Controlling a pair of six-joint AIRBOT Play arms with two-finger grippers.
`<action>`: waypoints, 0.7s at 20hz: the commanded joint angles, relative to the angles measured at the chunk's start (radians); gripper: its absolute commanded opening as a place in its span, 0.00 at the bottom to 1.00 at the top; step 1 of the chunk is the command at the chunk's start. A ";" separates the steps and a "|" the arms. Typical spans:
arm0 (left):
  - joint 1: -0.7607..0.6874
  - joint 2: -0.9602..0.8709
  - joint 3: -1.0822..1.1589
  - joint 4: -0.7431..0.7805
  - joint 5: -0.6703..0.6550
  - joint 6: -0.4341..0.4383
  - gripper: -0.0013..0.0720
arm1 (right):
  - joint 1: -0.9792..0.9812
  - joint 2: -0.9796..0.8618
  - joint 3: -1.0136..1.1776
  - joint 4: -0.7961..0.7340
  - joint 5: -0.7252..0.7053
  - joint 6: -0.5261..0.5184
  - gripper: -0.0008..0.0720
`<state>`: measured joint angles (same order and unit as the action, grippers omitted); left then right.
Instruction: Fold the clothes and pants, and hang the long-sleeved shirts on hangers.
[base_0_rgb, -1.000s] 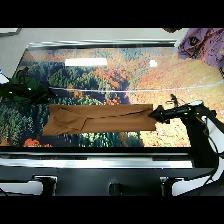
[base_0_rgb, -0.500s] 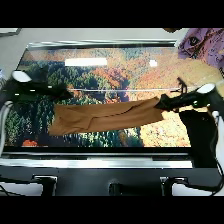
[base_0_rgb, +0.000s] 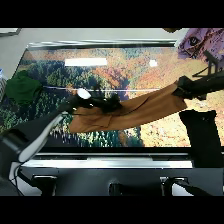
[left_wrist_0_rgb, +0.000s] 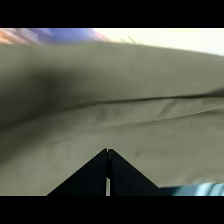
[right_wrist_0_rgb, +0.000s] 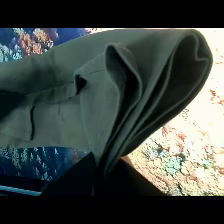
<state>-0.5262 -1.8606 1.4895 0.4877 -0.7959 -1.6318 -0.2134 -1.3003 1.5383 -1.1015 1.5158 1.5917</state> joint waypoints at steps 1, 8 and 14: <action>-0.134 -0.108 0.062 -0.173 0.091 -0.004 0.05 | 0.001 0.018 0.100 -0.067 0.074 0.037 0.06; -0.245 -0.311 0.324 -0.228 0.102 -0.101 0.05 | 0.001 0.030 0.230 -0.082 0.158 0.059 0.06; -0.193 -0.306 0.400 -0.170 -0.017 -0.076 0.04 | 0.003 0.036 0.240 -0.097 0.170 0.103 0.06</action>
<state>-0.7467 -2.1731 1.8606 0.2726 -0.7292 -1.7184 -0.2127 -1.2659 1.7702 -1.1912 1.6752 1.6627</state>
